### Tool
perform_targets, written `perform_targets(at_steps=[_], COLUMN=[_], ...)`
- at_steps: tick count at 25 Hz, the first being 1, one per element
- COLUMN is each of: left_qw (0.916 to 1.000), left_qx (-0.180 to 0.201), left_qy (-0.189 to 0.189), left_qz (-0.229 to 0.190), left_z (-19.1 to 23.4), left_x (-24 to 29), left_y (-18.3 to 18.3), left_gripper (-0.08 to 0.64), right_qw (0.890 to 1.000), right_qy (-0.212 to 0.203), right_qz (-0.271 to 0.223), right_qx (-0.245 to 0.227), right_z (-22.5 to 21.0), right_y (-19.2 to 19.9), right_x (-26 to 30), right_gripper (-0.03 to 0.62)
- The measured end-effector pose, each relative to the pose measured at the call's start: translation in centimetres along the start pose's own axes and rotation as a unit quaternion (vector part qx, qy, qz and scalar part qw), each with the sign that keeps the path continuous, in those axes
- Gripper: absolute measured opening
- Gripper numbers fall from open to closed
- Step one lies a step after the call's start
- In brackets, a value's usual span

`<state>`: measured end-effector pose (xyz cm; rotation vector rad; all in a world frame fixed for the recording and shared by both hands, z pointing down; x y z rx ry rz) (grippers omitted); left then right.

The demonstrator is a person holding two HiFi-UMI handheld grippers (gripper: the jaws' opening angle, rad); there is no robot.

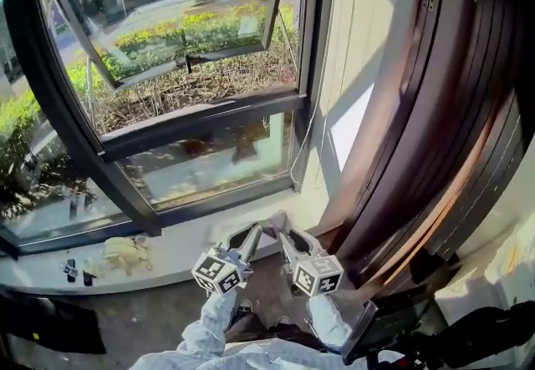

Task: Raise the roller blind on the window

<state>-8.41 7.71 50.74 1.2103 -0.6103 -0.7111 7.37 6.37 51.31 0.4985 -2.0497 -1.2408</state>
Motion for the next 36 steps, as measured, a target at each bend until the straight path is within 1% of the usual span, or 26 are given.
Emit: perform_targets(at_steps=[2,5,7,9,13,17,20,24,30,36], left_qw=[1.0,0.9998,0.9998,0.9999,0.9997,0.9989,0.9979,0.9967,0.9953,0.9947], left_qx=[-0.007,-0.019,-0.019,-0.012,-0.015,-0.018,-0.021,-0.03,-0.041,-0.047], left_qy=[-0.002,-0.002,-0.005,-0.005,0.008,0.029,0.043,0.057,0.075,0.076], left_qz=[0.003,-0.005,-0.004,0.005,0.018,0.032,0.044,0.048,0.046,0.05], left_z=[0.1,0.3,0.5,1.0,2.2,3.5,4.1,4.7,4.8,4.9], left_x=[-1.0,-2.2,-2.9,-3.8,-6.7,-9.2,-10.4,-11.6,-12.2,-11.8], left_y=[-0.4,-1.1,-1.3,-1.3,-1.5,-1.6,-1.4,-1.1,-0.9,-0.6], left_gripper=[0.015,0.015,0.015,0.015,0.015,0.015,0.015,0.015,0.015,0.015], right_qw=[1.0,1.0,0.999,0.999,0.998,0.998,0.997,0.997,0.996,0.996], right_qy=[0.0,0.007,0.016,0.026,0.045,0.061,0.069,0.074,0.084,0.083], right_qz=[0.001,0.009,0.008,0.0,-0.017,-0.019,-0.019,-0.029,-0.033,-0.037], right_qx=[-0.003,-0.028,-0.041,-0.043,-0.031,-0.017,-0.011,0.0,0.007,0.002], right_z=[1.3,2.7,3.4,4.4,7.4,10.4,11.8,13.5,14.6,14.7], right_y=[0.0,0.6,0.8,0.8,1.0,1.6,2.0,2.0,2.2,2.1], right_x=[-0.2,-0.1,0.3,0.7,1.5,2.4,3.1,3.4,3.1,3.2], right_gripper=[0.098,0.083,0.07,0.058,0.034,0.032,0.032,0.032,0.032,0.032])
Point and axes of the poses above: the fingertips, and each gripper's own axes: x forward along the fingers, z to its left, y out of its underside, the point moved 7 cm from there along -x, backward along the fingers, and after that the axes turned 12 degrees about z, right-handed, at the moved point
